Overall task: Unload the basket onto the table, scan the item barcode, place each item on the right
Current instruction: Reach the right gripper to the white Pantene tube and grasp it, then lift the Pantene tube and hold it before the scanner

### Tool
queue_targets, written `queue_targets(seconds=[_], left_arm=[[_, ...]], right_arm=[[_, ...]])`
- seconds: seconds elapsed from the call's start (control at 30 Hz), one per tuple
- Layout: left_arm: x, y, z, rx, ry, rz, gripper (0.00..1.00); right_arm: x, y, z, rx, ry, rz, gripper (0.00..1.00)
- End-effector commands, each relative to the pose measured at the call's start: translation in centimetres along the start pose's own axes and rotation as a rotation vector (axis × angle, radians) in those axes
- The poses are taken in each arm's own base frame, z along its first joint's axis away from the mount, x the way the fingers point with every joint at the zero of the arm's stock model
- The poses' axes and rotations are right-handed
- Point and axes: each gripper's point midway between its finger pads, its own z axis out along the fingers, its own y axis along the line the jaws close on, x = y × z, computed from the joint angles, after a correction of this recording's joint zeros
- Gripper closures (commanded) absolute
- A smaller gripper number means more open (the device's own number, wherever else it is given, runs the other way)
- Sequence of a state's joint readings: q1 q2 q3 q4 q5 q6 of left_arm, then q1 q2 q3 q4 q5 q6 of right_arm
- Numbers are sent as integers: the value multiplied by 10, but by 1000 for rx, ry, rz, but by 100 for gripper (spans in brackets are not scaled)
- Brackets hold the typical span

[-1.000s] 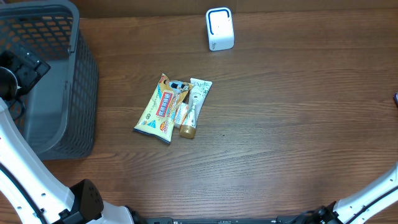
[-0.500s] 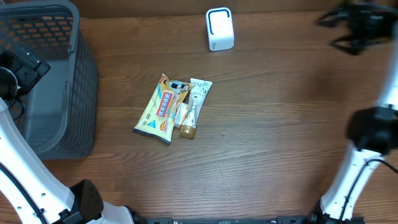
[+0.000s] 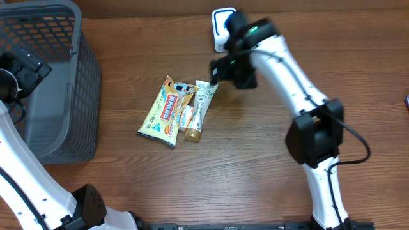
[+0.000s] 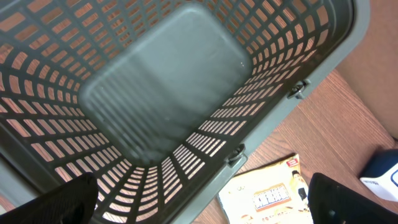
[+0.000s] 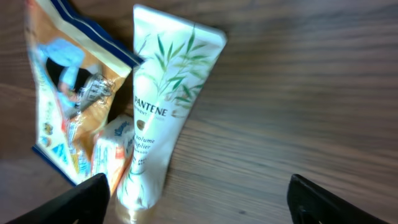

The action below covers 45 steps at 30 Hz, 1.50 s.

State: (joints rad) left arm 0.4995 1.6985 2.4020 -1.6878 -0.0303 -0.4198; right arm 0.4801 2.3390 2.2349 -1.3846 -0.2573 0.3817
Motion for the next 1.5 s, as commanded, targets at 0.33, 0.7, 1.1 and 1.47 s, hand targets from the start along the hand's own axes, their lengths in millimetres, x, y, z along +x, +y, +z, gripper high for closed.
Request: queue_targets(seconds=[0.33, 0.7, 1.1, 1.47], left_arm=[[0, 1, 0, 2, 1, -14, 0], [0, 1, 0, 2, 1, -14, 0], [0, 1, 0, 2, 1, -14, 0], [0, 1, 0, 2, 1, -14, 0]], right_arm=[[32, 34, 73, 18, 7, 108, 24], [44, 3, 104, 101, 22, 176, 53], [34, -27, 61, 257, 13, 106, 96], [11, -8, 3, 185, -16, -209, 96]])
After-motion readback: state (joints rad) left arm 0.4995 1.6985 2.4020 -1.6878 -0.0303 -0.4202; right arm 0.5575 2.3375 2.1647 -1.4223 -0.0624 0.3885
